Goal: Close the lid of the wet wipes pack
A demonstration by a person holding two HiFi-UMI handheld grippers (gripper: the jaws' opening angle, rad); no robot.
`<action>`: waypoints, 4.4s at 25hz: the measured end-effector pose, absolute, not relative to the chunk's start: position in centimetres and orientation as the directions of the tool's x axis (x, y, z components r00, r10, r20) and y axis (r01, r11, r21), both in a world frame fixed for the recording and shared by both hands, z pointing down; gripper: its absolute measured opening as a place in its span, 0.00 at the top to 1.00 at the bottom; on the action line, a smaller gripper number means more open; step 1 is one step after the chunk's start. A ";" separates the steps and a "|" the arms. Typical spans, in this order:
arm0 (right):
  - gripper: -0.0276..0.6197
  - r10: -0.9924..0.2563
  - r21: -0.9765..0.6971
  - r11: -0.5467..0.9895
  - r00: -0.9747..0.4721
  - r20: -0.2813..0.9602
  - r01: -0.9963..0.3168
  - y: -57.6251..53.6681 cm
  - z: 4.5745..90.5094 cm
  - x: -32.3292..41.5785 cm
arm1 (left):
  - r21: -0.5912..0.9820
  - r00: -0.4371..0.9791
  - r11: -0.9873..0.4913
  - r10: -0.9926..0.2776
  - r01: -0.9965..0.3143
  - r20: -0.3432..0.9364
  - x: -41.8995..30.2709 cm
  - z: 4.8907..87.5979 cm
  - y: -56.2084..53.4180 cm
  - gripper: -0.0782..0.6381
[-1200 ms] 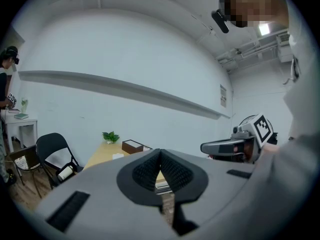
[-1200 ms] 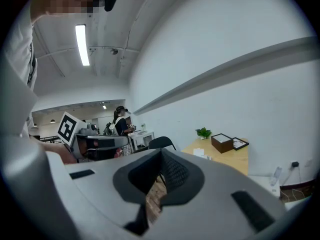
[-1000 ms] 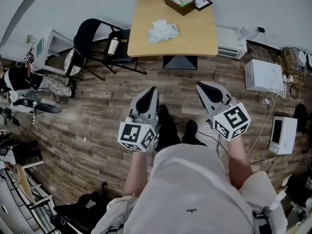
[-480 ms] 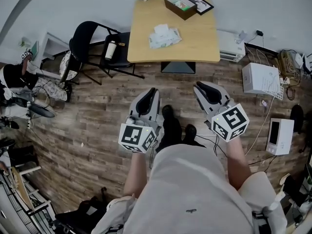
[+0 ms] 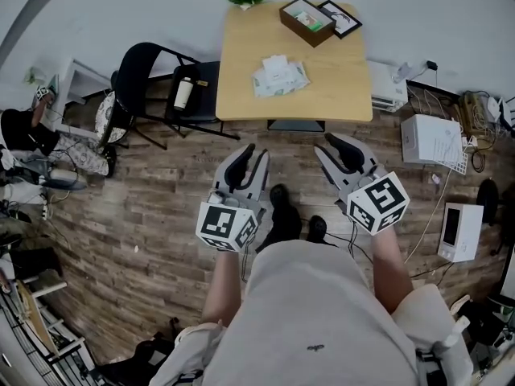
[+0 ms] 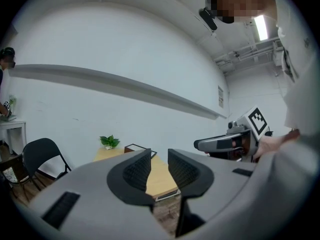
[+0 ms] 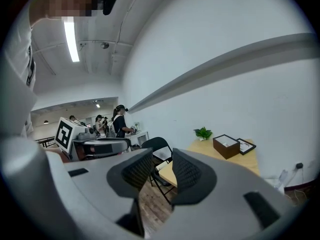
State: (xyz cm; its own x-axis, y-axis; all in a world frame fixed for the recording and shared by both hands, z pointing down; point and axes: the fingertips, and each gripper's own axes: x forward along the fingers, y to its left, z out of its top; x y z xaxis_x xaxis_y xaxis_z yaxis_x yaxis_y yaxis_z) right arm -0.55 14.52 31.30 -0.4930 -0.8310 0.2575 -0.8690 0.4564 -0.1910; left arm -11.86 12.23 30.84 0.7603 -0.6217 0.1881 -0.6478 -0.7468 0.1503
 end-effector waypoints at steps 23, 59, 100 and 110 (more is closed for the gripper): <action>0.71 -0.861 -0.163 0.392 -0.424 0.281 -0.905 3.2 30.9 -3.7 | 0.182 0.837 -0.818 -0.529 -0.546 0.137 -13.8 30.5 0.0 0.73; 0.71 -0.782 -0.177 0.514 -0.543 0.305 -0.839 -12.5 32.5 3.3 | 0.161 0.730 -0.712 -0.658 -0.683 0.185 -8.4 31.6 -13.0 0.73; 0.73 -0.444 -0.142 0.813 -0.760 0.474 -0.564 -21.9 45.4 4.4 | 0.193 0.411 -0.367 -0.857 -0.910 0.312 -6.4 38.3 -15.6 0.73; 0.75 -0.403 -0.111 0.848 -0.766 0.500 -0.518 -23.7 48.4 3.2 | 0.203 0.386 -0.334 -0.859 -0.920 0.336 -6.9 39.6 -15.3 0.73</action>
